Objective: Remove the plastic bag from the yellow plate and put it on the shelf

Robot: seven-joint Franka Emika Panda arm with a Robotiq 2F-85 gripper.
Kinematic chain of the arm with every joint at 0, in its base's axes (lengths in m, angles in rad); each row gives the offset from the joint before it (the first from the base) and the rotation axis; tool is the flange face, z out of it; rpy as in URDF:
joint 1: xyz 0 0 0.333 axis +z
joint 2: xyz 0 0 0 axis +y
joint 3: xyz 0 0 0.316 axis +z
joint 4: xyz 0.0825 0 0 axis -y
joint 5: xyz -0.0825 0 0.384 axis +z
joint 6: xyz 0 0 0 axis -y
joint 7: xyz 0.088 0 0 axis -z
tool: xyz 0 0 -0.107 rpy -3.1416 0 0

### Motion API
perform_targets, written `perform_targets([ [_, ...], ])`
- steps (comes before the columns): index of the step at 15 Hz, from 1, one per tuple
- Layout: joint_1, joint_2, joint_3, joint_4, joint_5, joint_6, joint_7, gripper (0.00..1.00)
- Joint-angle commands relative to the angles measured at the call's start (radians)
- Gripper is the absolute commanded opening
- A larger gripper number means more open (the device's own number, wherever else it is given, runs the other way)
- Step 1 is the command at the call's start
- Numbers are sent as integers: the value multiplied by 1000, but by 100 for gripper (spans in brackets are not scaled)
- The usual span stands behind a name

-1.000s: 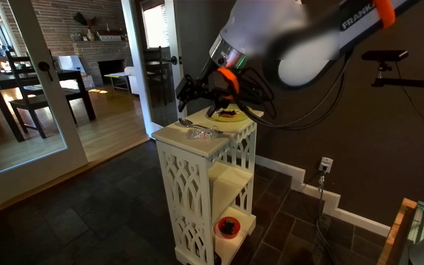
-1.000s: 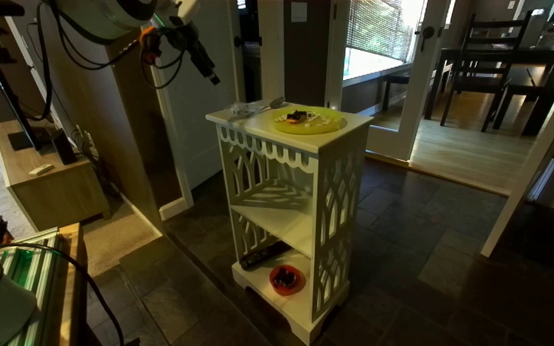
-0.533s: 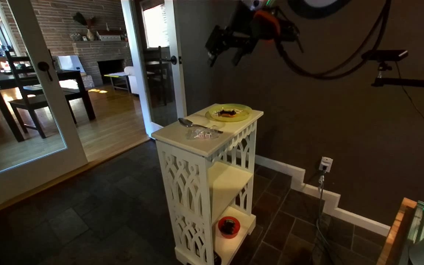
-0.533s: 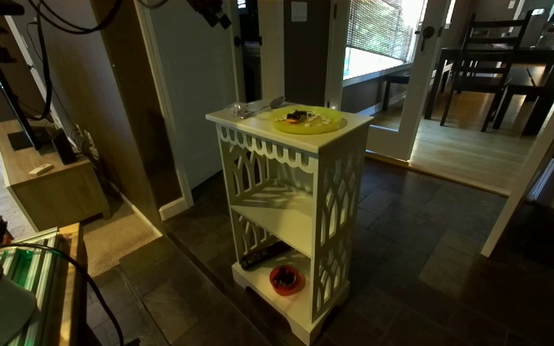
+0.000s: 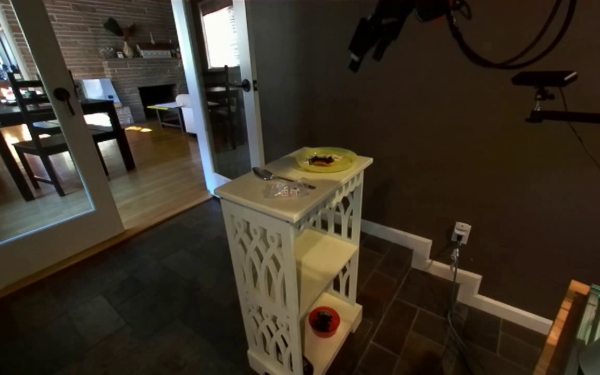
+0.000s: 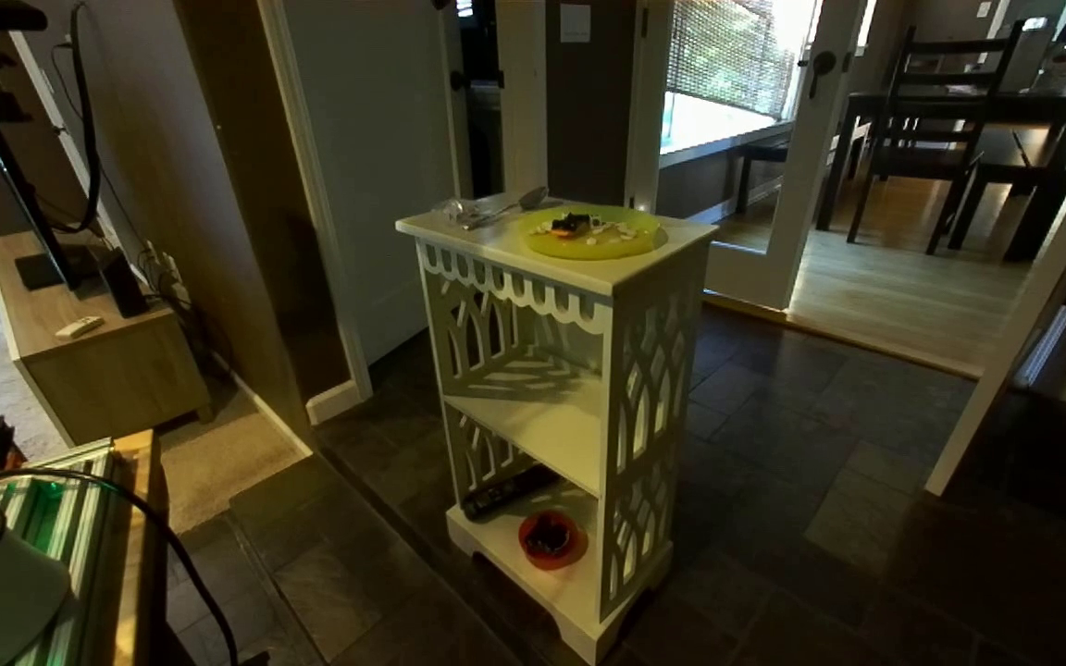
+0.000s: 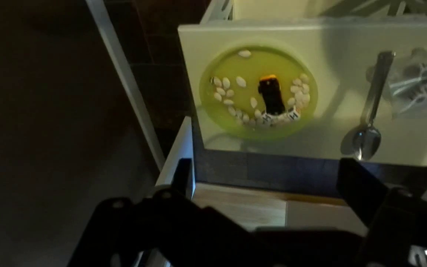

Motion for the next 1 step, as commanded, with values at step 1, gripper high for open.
perform_targets([
  [1, -5, 2, -22, 4, 45, -20, -81, 100],
])
